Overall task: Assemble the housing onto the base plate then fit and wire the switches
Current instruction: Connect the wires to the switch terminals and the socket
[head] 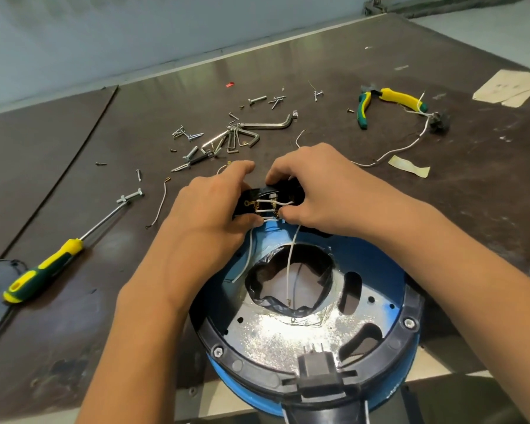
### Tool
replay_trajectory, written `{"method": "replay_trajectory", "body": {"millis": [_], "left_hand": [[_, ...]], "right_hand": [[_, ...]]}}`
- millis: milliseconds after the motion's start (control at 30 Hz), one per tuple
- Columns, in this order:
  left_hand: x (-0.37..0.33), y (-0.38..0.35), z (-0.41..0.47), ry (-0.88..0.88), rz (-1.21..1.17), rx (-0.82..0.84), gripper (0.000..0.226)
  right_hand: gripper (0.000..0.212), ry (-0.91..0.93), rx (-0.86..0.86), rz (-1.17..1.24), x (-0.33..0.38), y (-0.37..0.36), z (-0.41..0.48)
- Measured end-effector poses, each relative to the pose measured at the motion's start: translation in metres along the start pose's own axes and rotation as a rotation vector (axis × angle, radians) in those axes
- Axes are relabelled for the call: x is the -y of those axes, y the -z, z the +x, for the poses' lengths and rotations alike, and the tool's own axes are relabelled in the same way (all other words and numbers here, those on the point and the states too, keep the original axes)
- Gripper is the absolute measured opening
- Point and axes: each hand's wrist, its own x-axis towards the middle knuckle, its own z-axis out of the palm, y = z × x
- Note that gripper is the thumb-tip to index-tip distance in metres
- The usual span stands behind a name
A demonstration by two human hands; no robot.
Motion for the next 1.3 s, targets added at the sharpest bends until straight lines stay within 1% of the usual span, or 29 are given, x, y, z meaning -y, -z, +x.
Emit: {"method": "replay_trajectory", "body": {"millis": [233,433,533,667,833,1067,1300], "left_hand": [[-0.004,-0.001,-0.017,-0.022,0.012,-0.010,0.073],[-0.003,-0.003,-0.023,-0.021,-0.068,-0.042,0.076],[-0.002,-0.004,-0.021,-0.047,-0.101,-0.047,0.077],[0.002,-0.006,-0.019,-0.089,-0.075,-0.072,0.075],[0.005,-0.009,-0.017,-0.094,-0.051,-0.110,0.073],[0.006,-0.010,-0.015,-0.107,-0.016,-0.123,0.071],[0.006,-0.012,-0.013,-0.058,-0.032,-0.120,0.081]], "right_hand": [[0.044,0.007,0.026,-0.024,0.006,0.003,-0.011],[0.044,0.008,0.041,-0.022,0.009,0.006,-0.014],[0.043,0.010,0.037,-0.009,0.010,0.007,-0.014],[0.043,-0.004,0.044,-0.003,0.010,0.007,-0.012],[0.041,-0.006,0.046,-0.008,0.010,0.007,-0.010],[0.041,-0.039,0.038,-0.011,0.010,0.008,-0.008],[0.044,-0.008,0.057,-0.011,0.008,0.007,-0.010]]}}
